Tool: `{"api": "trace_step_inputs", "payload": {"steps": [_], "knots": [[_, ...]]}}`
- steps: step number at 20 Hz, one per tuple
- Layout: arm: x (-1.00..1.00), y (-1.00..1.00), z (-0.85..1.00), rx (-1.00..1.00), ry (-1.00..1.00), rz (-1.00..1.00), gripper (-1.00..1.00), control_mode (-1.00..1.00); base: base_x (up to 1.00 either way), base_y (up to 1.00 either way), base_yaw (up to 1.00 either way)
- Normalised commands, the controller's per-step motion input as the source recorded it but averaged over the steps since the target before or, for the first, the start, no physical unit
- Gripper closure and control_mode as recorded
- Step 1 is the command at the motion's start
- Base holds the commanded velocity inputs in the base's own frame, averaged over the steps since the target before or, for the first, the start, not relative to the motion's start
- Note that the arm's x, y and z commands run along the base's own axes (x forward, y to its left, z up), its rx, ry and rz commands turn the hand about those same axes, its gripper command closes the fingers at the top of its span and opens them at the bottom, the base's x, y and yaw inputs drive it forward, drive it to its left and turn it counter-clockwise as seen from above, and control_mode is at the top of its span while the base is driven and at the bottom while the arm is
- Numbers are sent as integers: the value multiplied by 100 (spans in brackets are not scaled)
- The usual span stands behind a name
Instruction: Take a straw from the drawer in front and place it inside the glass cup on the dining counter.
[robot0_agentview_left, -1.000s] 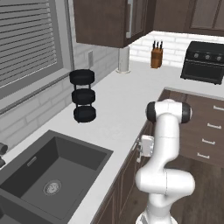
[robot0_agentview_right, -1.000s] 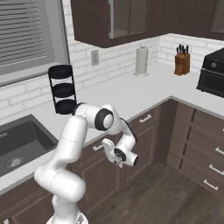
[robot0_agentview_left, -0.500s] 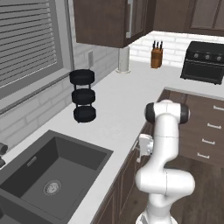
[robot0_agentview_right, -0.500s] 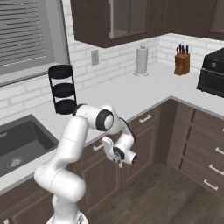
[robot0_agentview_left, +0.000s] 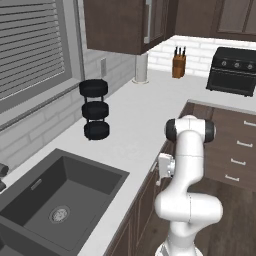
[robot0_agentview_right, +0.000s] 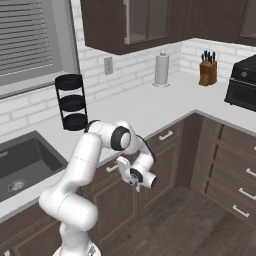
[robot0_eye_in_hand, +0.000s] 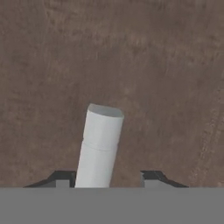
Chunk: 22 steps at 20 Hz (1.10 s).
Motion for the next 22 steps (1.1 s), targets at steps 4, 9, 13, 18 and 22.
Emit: {"api": "trace_step_inputs", "payload": {"steps": [4, 9, 13, 18, 22], "knots": [[-4, -3, -3, 0, 0, 0, 100, -100, 0, 0, 0], [-41, -47, -23, 0, 0, -3, 100, -100, 0, 0, 0], [-53, -74, -27, 0, 0, -4, 100, -100, 0, 0, 0], [-65, -91, -22, 0, 3, -5, 100, -100, 0, 0, 0], [-62, -91, -20, 0, 7, -6, 100, -100, 0, 0, 0]]}}
